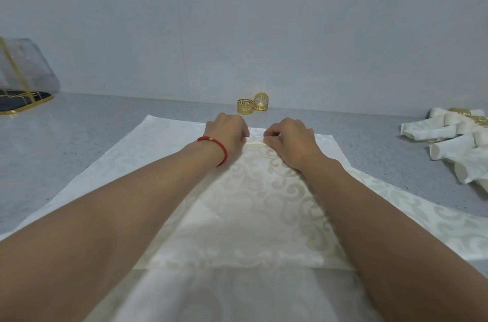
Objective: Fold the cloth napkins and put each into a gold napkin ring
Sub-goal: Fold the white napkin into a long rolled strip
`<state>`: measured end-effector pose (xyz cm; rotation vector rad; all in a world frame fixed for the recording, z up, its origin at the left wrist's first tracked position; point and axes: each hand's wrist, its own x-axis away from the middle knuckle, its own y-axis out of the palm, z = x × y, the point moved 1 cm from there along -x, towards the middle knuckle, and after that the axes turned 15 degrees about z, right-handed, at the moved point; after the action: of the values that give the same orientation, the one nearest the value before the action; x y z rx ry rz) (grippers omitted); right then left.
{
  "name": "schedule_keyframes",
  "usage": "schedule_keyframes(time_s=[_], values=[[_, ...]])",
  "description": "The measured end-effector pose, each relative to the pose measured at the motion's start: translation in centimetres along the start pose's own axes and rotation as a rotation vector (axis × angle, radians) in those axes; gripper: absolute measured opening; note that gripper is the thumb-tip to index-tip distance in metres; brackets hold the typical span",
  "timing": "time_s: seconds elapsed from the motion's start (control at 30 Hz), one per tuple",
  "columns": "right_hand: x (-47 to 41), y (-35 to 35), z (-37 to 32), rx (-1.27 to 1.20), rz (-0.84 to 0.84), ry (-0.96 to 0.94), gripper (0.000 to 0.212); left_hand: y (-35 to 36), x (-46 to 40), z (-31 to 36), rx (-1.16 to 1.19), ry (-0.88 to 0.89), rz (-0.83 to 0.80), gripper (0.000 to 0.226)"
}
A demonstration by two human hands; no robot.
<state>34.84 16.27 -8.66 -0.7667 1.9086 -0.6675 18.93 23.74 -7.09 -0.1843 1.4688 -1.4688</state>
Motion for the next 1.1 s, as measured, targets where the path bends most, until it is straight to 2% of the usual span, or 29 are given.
schedule_keyframes(time_s=[0.1,0.23,0.33,0.4,0.47,0.53,0.63,0.7,0.87,1.1], values=[[0.2,-0.5,-0.3,0.037,0.032,-0.072,0.008,-0.7,0.3,0.5,-0.12,0.056,0.016,0.018],[0.5,-1.6,-0.9,0.15,0.041,-0.268,0.008,-1.3,1.0,1.1,-0.214,0.178,0.084,0.025],[0.3,-2.4,-1.3,0.198,-0.086,-0.373,0.02,-1.7,1.4,1.6,-0.304,0.316,0.071,0.025],[0.0,-3.1,-1.7,0.215,-0.211,-0.362,0.024,-2.0,1.7,2.1,-0.342,0.372,0.018,0.024],[-0.1,-3.4,-1.8,0.171,-0.287,-0.289,0.019,-2.1,2.0,2.1,-0.319,0.333,-0.009,0.019],[-0.1,-3.4,-1.5,0.067,-0.245,-0.207,0.014,-1.9,2.4,1.4,-0.188,0.17,0.015,0.012],[0.1,-3.0,-0.3,-0.107,-0.146,-0.087,0.009,-0.8,2.9,0.0,0.056,-0.056,0.135,0.028],[0.3,-2.6,0.5,-0.109,-0.148,-0.084,0.012,-0.5,3.0,-0.2,0.108,-0.096,0.144,0.026],[0.4,-2.9,0.3,-0.033,-0.179,-0.117,0.001,-0.8,2.6,0.4,-0.148,0.091,0.074,0.021],[1.7,-4.7,-1.6,0.107,-0.209,-0.298,0.031,-2.7,3.6,1.7,-0.373,0.353,0.079,0.025]])
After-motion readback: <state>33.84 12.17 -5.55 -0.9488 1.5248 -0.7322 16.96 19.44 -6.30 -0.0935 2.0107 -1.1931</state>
